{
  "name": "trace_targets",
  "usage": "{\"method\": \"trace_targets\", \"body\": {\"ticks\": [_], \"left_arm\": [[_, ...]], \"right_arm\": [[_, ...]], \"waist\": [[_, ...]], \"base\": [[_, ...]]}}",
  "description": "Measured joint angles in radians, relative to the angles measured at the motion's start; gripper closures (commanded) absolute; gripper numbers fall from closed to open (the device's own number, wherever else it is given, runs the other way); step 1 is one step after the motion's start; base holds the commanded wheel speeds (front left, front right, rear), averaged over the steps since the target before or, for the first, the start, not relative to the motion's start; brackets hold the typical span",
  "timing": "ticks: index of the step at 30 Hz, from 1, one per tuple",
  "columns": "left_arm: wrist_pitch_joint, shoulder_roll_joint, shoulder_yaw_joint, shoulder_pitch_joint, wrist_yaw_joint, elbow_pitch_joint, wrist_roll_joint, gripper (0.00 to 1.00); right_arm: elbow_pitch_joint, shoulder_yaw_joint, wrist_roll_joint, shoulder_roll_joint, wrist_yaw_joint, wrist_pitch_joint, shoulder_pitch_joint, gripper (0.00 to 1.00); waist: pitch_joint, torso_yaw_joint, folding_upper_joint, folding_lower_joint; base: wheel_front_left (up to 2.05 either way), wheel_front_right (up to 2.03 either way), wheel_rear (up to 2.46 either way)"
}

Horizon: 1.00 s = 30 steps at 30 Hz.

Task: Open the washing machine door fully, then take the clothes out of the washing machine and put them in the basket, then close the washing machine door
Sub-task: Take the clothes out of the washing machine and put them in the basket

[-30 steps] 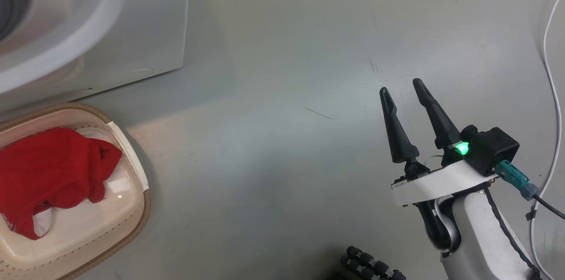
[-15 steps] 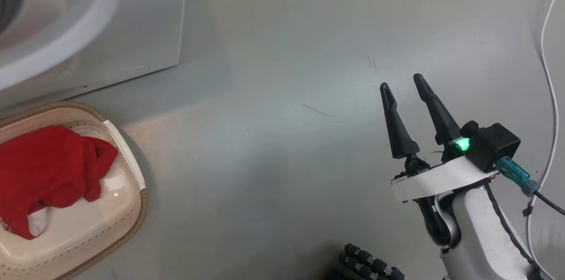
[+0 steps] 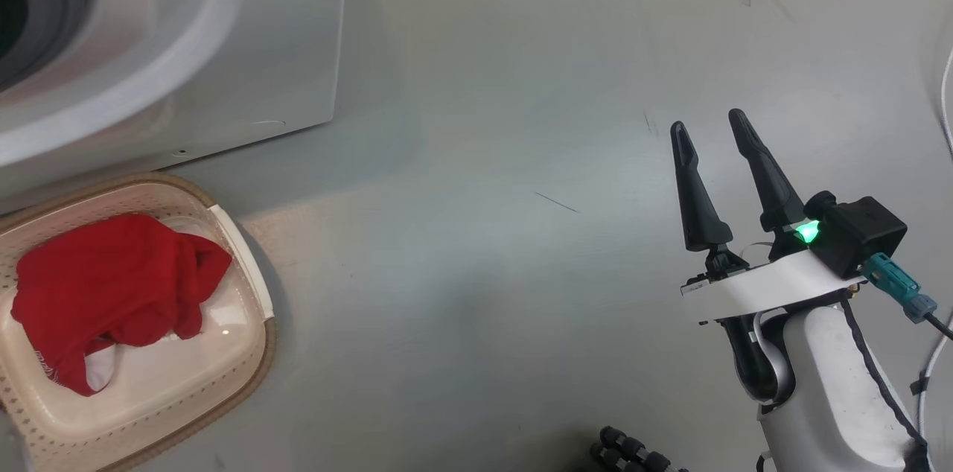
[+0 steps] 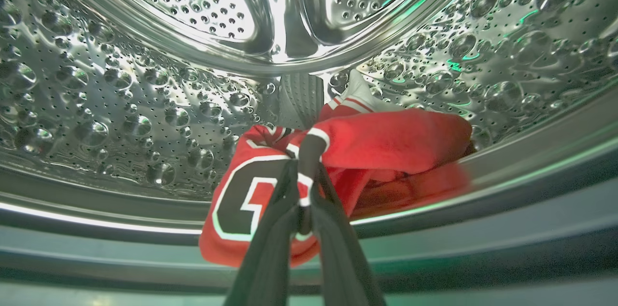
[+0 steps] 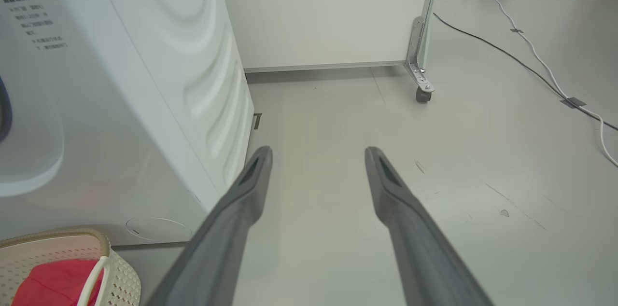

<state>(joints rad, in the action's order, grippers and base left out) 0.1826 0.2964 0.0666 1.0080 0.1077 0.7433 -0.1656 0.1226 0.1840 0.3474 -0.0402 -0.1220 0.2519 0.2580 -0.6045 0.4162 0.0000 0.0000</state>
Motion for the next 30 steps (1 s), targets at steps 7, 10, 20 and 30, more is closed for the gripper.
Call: {"method": "trace_targets", "body": {"ticks": [7,10,20,30], "left_arm": [[-0.095,-0.034,-0.040,-0.034,-0.036,0.026,0.011,1.00],[-0.123,-0.057,-0.043,-0.062,-0.048,0.040,0.007,1.00],[-0.209,-0.094,-0.058,-0.142,-0.087,0.062,-0.007,1.00],[-0.303,-0.140,-0.065,-0.243,-0.116,0.072,-0.038,1.00]], "right_arm": [[0.006,-0.010,-0.028,-0.007,0.000,0.000,0.000,0.00],[0.012,-0.010,-0.034,-0.015,0.000,0.000,0.000,0.00],[0.031,-0.015,-0.044,-0.030,0.000,0.000,-0.026,0.00],[0.048,-0.027,-0.047,-0.040,0.000,0.000,-0.062,0.00]], "waist": [[0.052,-0.049,0.0000,0.0000],[0.076,-0.072,0.0000,0.0000],[0.163,-0.149,0.0000,0.0000],[0.260,-0.212,0.0000,0.0000]], "base": [[0.00,0.00,0.00],[0.00,0.00,0.00],[0.00,0.00,0.00],[0.00,0.00,0.00]]}}
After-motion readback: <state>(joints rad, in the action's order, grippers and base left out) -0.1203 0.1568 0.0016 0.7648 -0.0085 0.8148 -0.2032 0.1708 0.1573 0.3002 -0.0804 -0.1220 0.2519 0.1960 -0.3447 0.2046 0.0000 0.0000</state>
